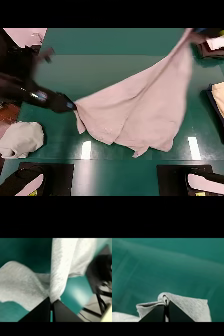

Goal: Fold the shirts.

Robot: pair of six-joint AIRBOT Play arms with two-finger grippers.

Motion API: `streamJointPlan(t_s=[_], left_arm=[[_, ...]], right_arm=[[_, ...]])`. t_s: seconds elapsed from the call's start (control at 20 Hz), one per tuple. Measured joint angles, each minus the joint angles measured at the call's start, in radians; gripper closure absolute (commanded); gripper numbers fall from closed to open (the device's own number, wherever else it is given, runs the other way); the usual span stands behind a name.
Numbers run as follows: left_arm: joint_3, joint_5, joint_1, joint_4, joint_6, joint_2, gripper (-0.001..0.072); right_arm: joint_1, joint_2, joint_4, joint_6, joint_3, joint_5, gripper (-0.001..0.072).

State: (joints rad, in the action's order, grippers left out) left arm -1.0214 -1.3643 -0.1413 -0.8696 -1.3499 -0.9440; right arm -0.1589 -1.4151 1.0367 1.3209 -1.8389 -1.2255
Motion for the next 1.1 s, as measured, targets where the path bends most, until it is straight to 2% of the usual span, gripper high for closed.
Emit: streamJointPlan(t_s=[0.15,0.35,0.4,0.45,0.5,0.7,0.75,0.8,1.0,1.1], left_arm=[[0.162,0.272,0.006,-0.111,0.013,-0.024,0.0683],[0.193,0.555,0.010,-0.169,0.020,-0.099,0.0681],[0.186,0.603,0.010,-0.175,0.020,-0.124,0.0642],[0.173,0.646,0.010,-0.180,0.021,-0.150,0.0384],[0.158,0.676,0.010,-0.185,0.021,-0.174,0.0242],[0.066,0.704,0.011,-0.237,0.021,-0.235,0.0239],[0.034,0.674,0.011,-0.279,0.021,-0.241,0.0240],[0.003,0.624,0.011,-0.325,0.021,-0.245,0.0239],[-0.033,0.389,0.011,-0.429,0.023,-0.253,0.0239],[0.003,0.303,0.011,-0.449,0.023,-0.254,0.0239]], right_arm=[[-0.052,-0.158,0.037,0.010,0.028,0.089,0.0698],[-0.079,-0.279,0.049,0.032,0.040,0.214,0.0690],[-0.081,-0.294,0.050,0.044,0.041,0.242,0.0560],[-0.083,-0.307,0.052,0.059,0.042,0.264,0.0333],[-0.083,-0.313,0.053,0.069,0.042,0.289,0.0254],[-0.062,-0.326,0.055,0.110,0.010,0.277,0.0269],[-0.053,-0.327,0.055,0.114,-0.004,0.240,0.0306],[-0.043,-0.326,0.055,0.113,-0.016,0.184,0.0385],[-0.009,-0.275,0.056,0.061,0.008,-0.023,0.0398],[0.003,-0.219,0.055,0.039,0.072,-0.076,0.0398]])
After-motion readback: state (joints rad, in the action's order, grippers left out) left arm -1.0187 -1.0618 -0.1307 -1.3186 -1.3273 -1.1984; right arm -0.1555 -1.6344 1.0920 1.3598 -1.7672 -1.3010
